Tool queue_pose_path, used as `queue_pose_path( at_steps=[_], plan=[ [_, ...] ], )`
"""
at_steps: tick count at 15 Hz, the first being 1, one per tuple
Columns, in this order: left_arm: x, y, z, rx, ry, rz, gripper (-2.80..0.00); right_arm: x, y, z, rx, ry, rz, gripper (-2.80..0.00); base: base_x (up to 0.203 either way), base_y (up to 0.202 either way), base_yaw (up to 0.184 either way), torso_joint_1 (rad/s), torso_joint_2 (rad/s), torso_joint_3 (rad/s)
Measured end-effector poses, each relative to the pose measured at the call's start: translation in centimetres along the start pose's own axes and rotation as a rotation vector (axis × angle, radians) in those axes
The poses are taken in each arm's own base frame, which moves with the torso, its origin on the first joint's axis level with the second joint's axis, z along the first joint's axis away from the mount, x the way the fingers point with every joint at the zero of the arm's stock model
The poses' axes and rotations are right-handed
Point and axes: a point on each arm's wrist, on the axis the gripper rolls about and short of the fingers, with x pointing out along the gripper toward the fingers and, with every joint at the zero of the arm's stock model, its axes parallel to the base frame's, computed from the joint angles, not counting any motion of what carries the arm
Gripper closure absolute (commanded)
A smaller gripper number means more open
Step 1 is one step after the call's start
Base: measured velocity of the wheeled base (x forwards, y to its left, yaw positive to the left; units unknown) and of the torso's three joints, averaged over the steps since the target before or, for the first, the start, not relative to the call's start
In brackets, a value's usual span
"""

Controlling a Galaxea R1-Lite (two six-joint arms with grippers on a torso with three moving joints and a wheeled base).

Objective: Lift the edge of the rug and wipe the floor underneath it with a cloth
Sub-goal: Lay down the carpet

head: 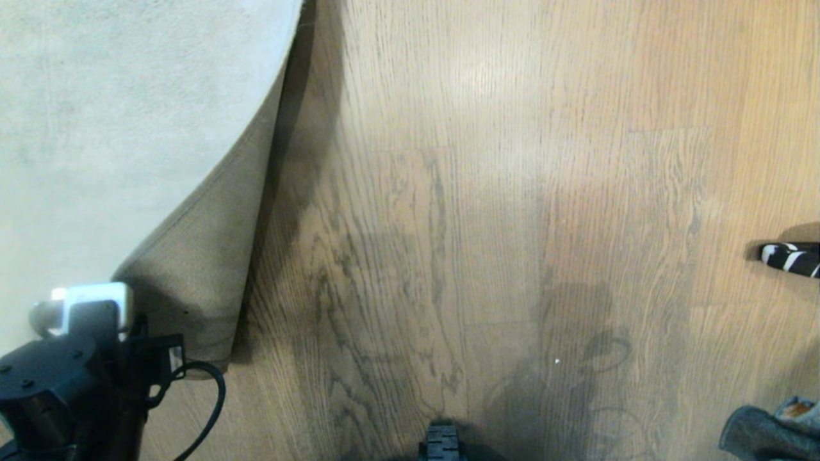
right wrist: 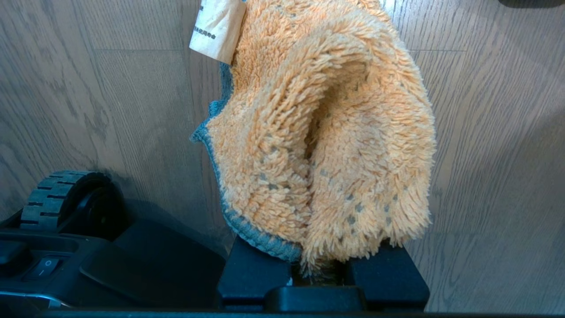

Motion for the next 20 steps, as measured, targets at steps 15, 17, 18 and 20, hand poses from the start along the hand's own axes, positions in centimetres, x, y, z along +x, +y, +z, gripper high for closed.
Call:
queue_pose_path(
  at_steps=[15, 17, 18, 20],
  plan=[
    [-2.2, -0.5, 1.2, -0.189, -0.065, -0.127, -2.8, 0.0, 0.0, 0.0, 0.001, 0.001, 0.0, 0.0, 0.0, 0.0, 0.0, 0.0, 0.0, 0.0],
    [-2.6, -0.6, 1.5, -0.23, -0.077, -0.151, -2.8, 0.0, 0.0, 0.0, 0.001, 0.002, 0.0, 0.0, 0.0, 0.0, 0.0, 0.0, 0.0, 0.0],
    [-2.9, -0.5, 1.7, -0.254, -0.086, -0.166, -2.8, 0.0, 0.0, 0.0, 0.001, 0.001, 0.0, 0.0, 0.0, 0.0, 0.0, 0.0, 0.0, 0.0],
    [-3.5, -0.5, 2.2, -0.303, -0.105, -0.206, -2.8, 0.0, 0.0, 0.0, 0.0, 0.001, 0.0, 0.0, 0.0, 0.0, 0.0, 0.0, 0.0, 0.0]
  ],
)
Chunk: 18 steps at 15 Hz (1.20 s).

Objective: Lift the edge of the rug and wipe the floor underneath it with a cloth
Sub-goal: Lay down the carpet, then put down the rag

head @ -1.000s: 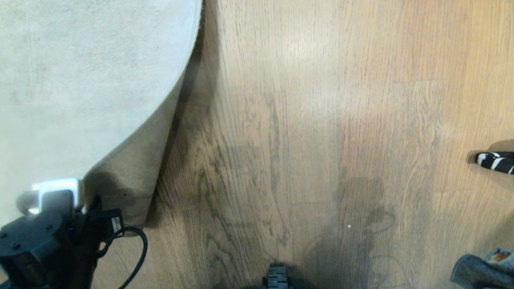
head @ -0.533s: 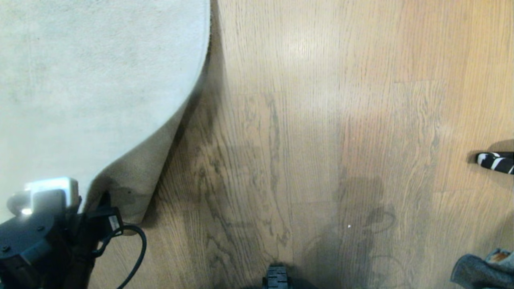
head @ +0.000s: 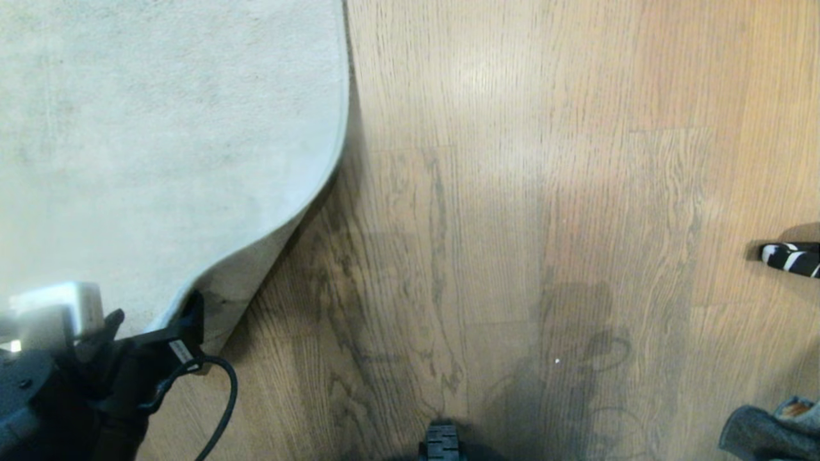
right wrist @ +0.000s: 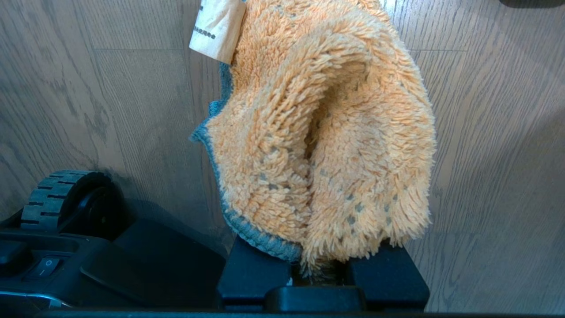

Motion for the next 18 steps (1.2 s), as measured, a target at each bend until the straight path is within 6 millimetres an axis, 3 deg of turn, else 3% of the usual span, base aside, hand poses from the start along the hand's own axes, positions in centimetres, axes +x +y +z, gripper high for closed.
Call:
queue_pose_path(
  at_steps=[10, 18],
  plan=[
    [-2.5, 0.3, 2.7, -0.19, -0.092, -0.176, -2.8, 0.0, 0.0, 0.0, 0.0, 0.001, 0.0, 0.0, 0.0, 0.0, 0.0, 0.0, 0.0, 0.0],
    [-3.9, 0.9, 3.7, -0.244, -0.126, -0.268, -2.8, 0.0, 0.0, 0.0, 0.001, 0.0, 0.0, 0.0, 0.0, 0.0, 0.0, 0.0, 0.0, 0.0]
  ],
)
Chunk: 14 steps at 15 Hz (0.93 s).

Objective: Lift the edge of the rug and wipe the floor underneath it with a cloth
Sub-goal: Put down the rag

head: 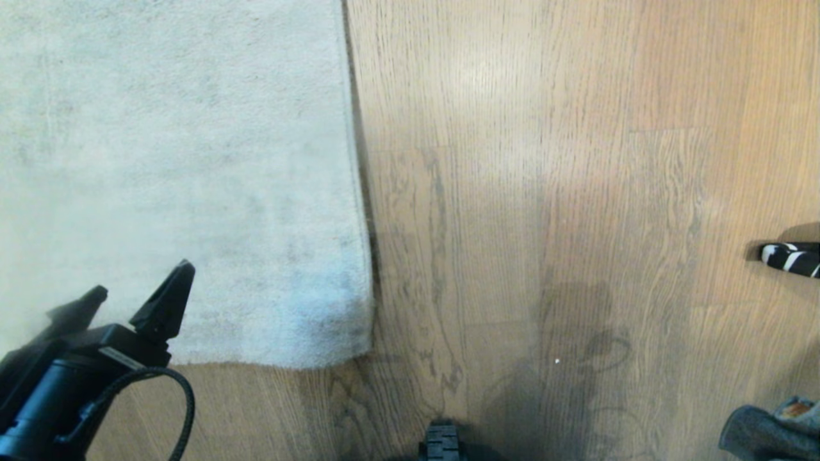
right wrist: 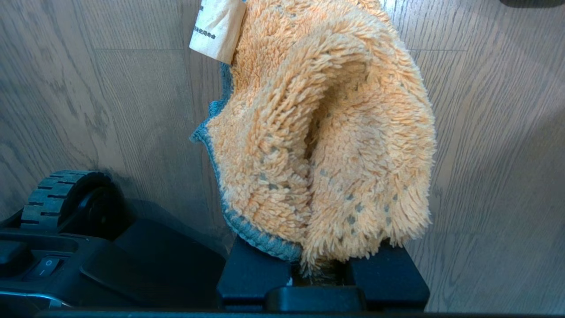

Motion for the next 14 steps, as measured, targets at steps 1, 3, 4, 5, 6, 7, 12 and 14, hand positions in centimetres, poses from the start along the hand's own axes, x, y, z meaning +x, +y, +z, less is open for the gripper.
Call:
queue_pose_path(
  at_steps=[1, 3, 4, 5, 6, 7, 12, 14],
  plan=[
    [-0.1, 0.0, 0.0, 0.001, 0.005, -0.007, -2.8, 0.0, 0.0, 0.0, 0.0, 0.0, -0.001, 0.0, 0.0, 0.0, 0.0, 0.0, 0.0, 0.0],
    [-0.3, -0.1, -0.4, 0.025, 0.038, -0.018, 0.0, 0.0, 0.0, 0.0, -0.001, 0.0, 0.001, 0.0, 0.0, 0.0, 0.0, 0.0, 0.0, 0.0],
    [-0.4, -0.2, -0.6, 0.036, 0.056, -0.029, 0.0, 0.0, 0.0, 0.0, 0.0, 0.0, 0.001, 0.0, 0.0, 0.0, 0.0, 0.0, 0.0, 0.0],
    [-0.5, -0.3, -0.8, 0.042, 0.068, -0.042, 0.0, 0.0, 0.0, 0.0, -0.001, 0.0, 0.0, 0.0, 0.0, 0.0, 0.0, 0.0, 0.0, 0.0],
    [-0.5, -0.3, -0.9, 0.052, 0.08, -0.047, 0.0, 0.0, 0.0, 0.0, -0.001, 0.0, 0.0, 0.0, 0.0, 0.0, 0.0, 0.0, 0.0, 0.0],
    [-0.5, -0.3, -1.2, 0.067, 0.099, -0.05, 0.0, 0.0, 0.0, 0.0, 0.0, 0.0, 0.0, 0.0, 0.0, 0.0, 0.0, 0.0, 0.0, 0.0],
    [-0.8, 0.0, -3.0, 0.196, 0.242, -0.051, 0.0, 0.0, 0.0, 0.0, 0.0, 0.0, -0.001, 0.0, 0.0, 0.0, 0.0, 0.0, 0.0, 0.0],
    [-0.8, 0.0, -4.0, 0.247, 0.341, -0.072, 0.0, 0.0, 0.0, 0.0, -0.001, 0.0, 0.0, 0.0, 0.0, 0.0, 0.0, 0.0, 0.0, 0.0]
  ],
)
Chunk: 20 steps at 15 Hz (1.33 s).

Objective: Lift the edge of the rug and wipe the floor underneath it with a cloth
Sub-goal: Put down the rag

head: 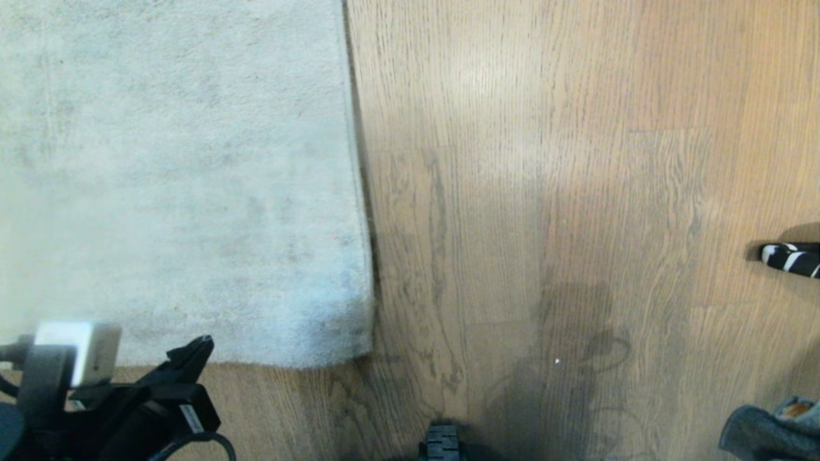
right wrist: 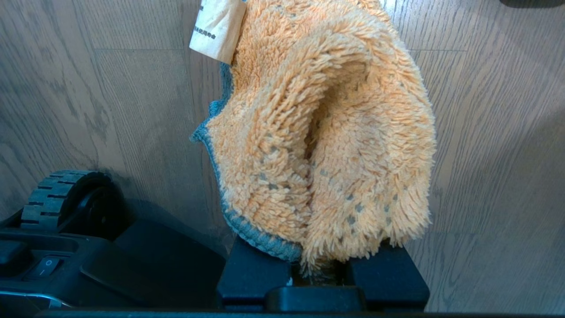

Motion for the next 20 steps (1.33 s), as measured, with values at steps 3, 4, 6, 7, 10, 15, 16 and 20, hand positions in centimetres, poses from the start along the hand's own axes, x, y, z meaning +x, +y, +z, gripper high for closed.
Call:
queue_pose_path(
  at_steps=[3, 4, 6, 7, 10, 15, 16, 20],
  plan=[
    [1.3, -1.1, -0.8, 0.046, 0.172, -0.088, 0.0, 0.0, 0.0, 0.0, 0.0, 0.0, 0.0, 0.0, 0.0, 0.0, 0.0, 0.0, 0.0, 0.0],
    [1.9, -1.6, -1.1, 0.071, 0.227, -0.11, 0.0, 0.0, 0.0, 0.0, 0.001, 0.001, -0.001, 0.0, 0.0, 0.0, 0.0, 0.0, 0.0, 0.0],
    [3.3, -2.5, -2.0, 0.115, 0.323, -0.136, 0.0, 0.0, 0.0, 0.0, 0.001, 0.0, -0.001, 0.0, 0.0, 0.0, 0.0, 0.0, 0.0, 0.0],
    [4.0, -3.0, -2.4, 0.131, 0.357, -0.14, 0.0, 0.0, 0.0, 0.0, 0.0, 0.001, -0.001, 0.0, 0.0, 0.0, 0.0, 0.0, 0.0, 0.0],
    [6.3, -4.0, -4.5, 0.185, 0.468, -0.129, 0.0, 0.0, 0.0, 0.0, 0.001, 0.0, -0.001, 0.0, 0.0, 0.0, 0.0, 0.0, 0.0, 0.0],
    [9.3, -4.4, -7.6, 0.242, 0.531, -0.09, 0.0, 0.0, 0.0, 0.0, 0.0, 0.0, -0.001, 0.0, 0.0, 0.0, 0.0, 0.0, 0.0, 0.0],
    [10.3, -4.4, -7.7, 0.249, 0.502, -0.084, 0.0, 0.0, 0.0, 0.0, 0.001, 0.0, 0.0, 0.0, 0.0, 0.0, 0.0, 0.0, 0.0, 0.0],
    [13.9, -4.2, -7.1, 0.306, 0.408, -0.072, 0.0, 0.0, 0.0, 0.0, 0.0, 0.0, 0.001, 0.0, 0.0, 0.0, 0.0, 0.0, 0.0, 0.0]
  ],
)
